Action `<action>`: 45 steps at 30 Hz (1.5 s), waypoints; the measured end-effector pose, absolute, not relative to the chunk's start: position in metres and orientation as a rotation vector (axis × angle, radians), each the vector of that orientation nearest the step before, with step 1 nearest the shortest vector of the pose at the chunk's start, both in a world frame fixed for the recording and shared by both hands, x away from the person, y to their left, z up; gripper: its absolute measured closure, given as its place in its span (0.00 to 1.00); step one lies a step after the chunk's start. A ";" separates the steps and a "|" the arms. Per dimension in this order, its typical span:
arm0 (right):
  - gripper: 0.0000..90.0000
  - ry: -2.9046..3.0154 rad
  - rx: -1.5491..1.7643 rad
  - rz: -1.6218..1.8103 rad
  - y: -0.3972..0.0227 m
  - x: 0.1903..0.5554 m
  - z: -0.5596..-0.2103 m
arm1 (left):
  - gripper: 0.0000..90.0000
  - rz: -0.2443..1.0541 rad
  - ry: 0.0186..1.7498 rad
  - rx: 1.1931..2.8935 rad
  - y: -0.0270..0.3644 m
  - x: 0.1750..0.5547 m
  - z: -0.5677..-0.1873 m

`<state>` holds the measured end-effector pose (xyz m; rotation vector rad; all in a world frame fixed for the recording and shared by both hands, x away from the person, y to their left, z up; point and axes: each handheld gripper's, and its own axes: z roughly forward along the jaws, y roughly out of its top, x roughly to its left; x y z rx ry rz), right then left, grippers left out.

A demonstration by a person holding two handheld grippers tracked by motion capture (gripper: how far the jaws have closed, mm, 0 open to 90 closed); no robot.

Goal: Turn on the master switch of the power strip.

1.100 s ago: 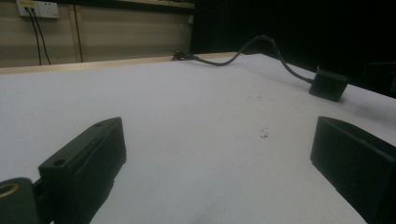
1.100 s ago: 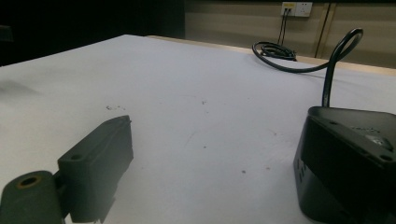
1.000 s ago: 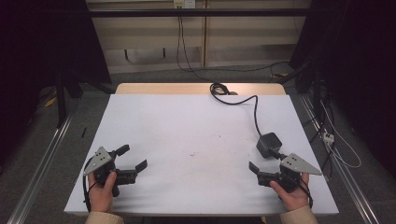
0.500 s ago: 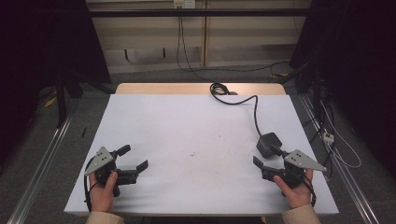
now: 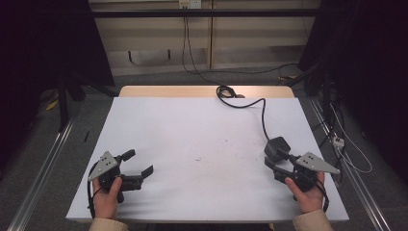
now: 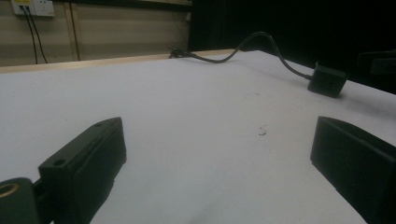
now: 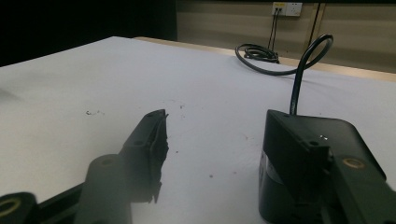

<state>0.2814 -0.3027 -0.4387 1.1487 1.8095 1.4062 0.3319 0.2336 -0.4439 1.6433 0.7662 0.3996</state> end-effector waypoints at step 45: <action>0.86 1.806 1.198 1.319 -0.323 0.291 -0.435 | 0.04 0.396 0.766 1.649 0.232 0.332 -0.444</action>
